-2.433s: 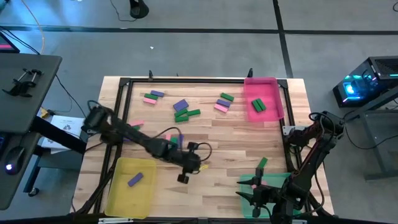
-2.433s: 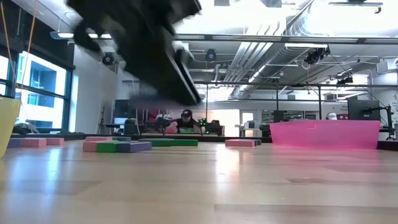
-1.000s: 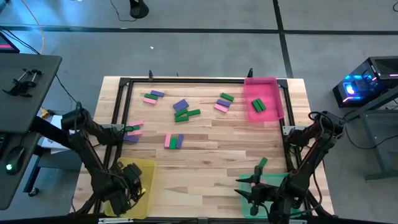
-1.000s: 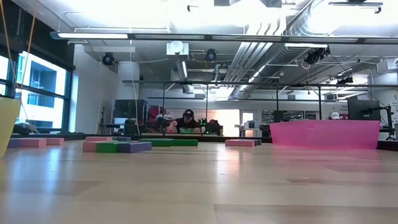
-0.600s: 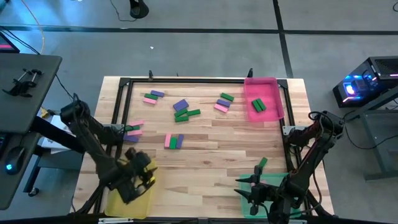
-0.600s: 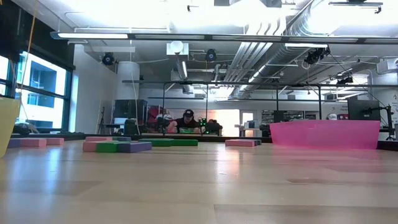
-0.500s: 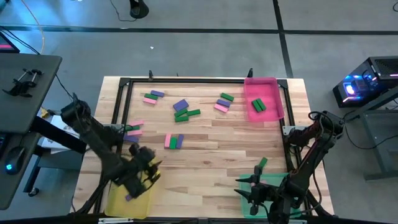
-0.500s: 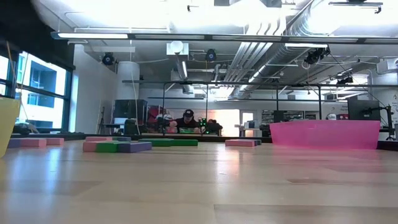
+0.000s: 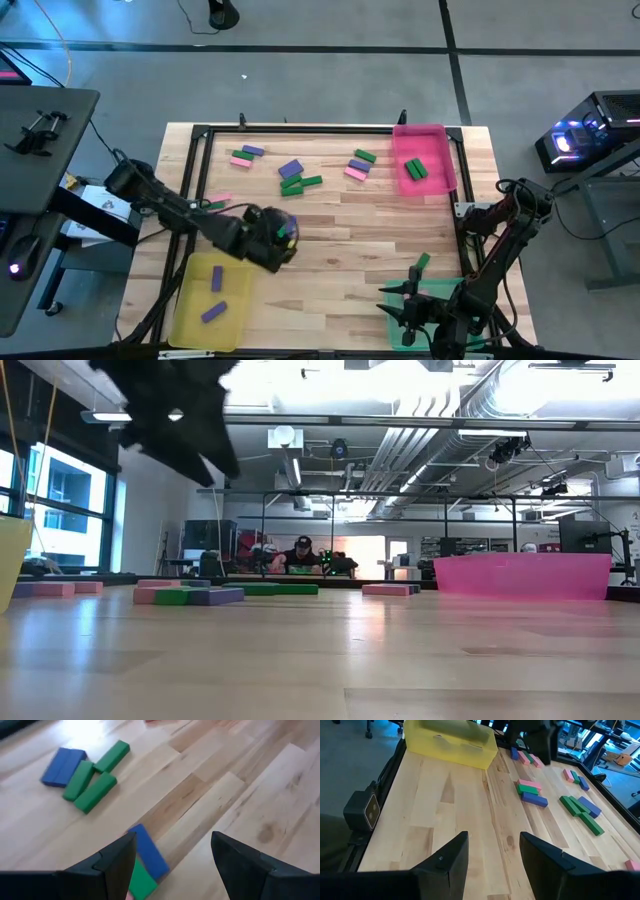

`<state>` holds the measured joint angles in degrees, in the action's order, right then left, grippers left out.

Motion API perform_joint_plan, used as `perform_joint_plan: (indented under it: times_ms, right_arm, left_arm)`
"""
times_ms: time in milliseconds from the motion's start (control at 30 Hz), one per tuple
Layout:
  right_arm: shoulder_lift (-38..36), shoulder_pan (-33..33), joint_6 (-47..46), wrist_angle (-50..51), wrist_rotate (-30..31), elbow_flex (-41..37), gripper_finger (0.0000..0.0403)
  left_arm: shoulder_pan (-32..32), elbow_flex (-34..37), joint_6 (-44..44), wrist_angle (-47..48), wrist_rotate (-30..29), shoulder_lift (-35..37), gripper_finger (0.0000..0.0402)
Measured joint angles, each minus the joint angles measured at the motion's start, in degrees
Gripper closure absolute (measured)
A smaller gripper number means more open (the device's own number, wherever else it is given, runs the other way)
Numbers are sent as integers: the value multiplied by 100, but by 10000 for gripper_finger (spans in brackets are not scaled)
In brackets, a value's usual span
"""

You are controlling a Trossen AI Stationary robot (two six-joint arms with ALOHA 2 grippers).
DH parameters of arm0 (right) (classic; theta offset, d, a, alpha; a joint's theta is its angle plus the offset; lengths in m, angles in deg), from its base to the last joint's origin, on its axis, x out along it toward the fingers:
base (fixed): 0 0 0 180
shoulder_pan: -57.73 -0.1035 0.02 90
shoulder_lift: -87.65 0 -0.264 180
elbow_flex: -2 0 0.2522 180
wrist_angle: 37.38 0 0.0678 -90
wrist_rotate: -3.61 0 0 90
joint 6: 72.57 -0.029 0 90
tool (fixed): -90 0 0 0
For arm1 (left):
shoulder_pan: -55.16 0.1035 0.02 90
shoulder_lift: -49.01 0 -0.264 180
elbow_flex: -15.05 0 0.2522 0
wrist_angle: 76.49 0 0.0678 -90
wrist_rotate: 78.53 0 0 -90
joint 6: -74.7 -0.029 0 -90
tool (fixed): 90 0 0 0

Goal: Sort blocks
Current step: Put the pink block into the green bin

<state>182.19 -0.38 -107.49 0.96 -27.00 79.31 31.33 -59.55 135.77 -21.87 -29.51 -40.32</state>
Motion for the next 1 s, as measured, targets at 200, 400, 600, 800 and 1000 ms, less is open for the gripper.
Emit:
perform_joint_plan:
  times_ms: [200,400,600,800,1000]
  right_arm:
    - [0,0,-49,-1,-125,0,242]
    - [0,0,-110,3,-216,0,242]
    - [0,0,-111,-3,-219,0,242]
    - [0,0,-109,-3,-220,0,242]
    - [0,0,-109,-5,-218,0,242]
  left_arm:
    - [689,0,-155,296,829,-284,159]
    - [1029,0,480,1685,1152,-294,159]
    - [1459,323,245,1555,1653,-292,170]
    - [1984,1051,-110,248,2172,-292,188]
    - [2175,1502,-168,-529,2500,-292,199]
